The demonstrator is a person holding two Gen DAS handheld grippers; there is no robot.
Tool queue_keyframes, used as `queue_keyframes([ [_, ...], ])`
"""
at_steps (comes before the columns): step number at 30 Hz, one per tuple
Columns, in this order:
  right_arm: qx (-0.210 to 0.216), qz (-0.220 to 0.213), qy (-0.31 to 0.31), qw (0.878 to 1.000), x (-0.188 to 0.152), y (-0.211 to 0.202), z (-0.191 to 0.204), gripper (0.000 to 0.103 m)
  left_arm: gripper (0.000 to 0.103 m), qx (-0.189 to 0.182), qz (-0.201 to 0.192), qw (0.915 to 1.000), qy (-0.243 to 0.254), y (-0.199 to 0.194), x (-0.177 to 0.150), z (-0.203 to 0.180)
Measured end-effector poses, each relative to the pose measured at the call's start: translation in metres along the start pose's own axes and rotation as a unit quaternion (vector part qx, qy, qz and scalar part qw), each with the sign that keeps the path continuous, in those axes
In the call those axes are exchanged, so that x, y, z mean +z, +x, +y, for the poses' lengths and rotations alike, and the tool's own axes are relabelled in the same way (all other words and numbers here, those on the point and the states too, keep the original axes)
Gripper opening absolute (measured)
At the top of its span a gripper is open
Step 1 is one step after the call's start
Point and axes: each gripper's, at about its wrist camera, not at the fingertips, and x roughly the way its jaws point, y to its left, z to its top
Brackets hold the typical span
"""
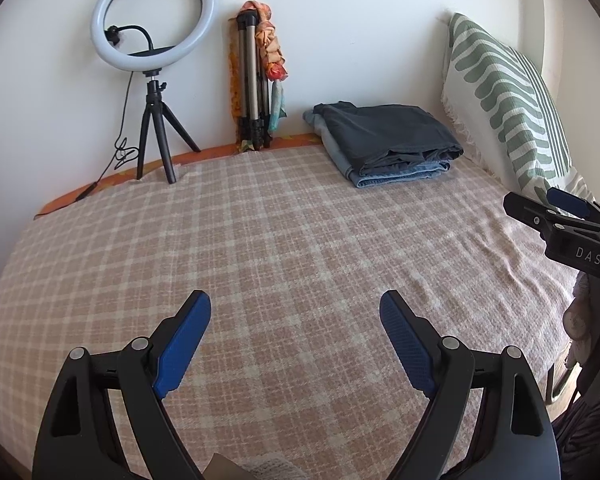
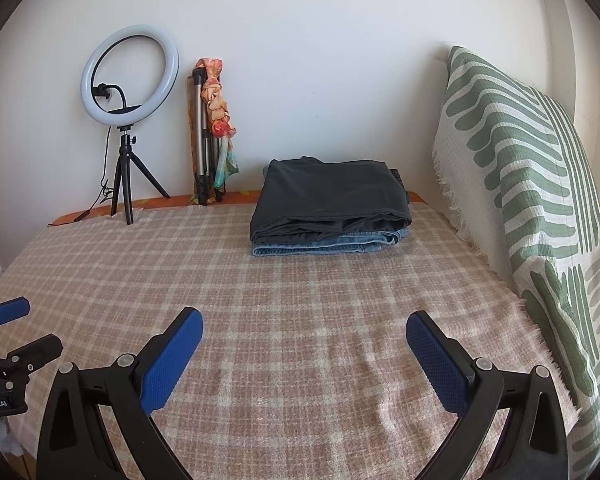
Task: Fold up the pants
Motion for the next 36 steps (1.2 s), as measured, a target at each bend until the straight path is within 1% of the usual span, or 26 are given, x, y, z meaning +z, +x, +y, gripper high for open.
queue_keyframes([
  [25,0.001,0.0,0.0,1.0,0.0004,0.0002,-0.0002,0.103,0.087,-0.005,-0.002,1.0,0.002,-0.0022,-0.0006,-0.0001],
  [36,0.003,0.002,-0.002,1.0,0.0,0.0014,0.0011,0.103,0.087,0.002,-0.006,1.0,0.004,-0.003,-0.0005,0.0005],
])
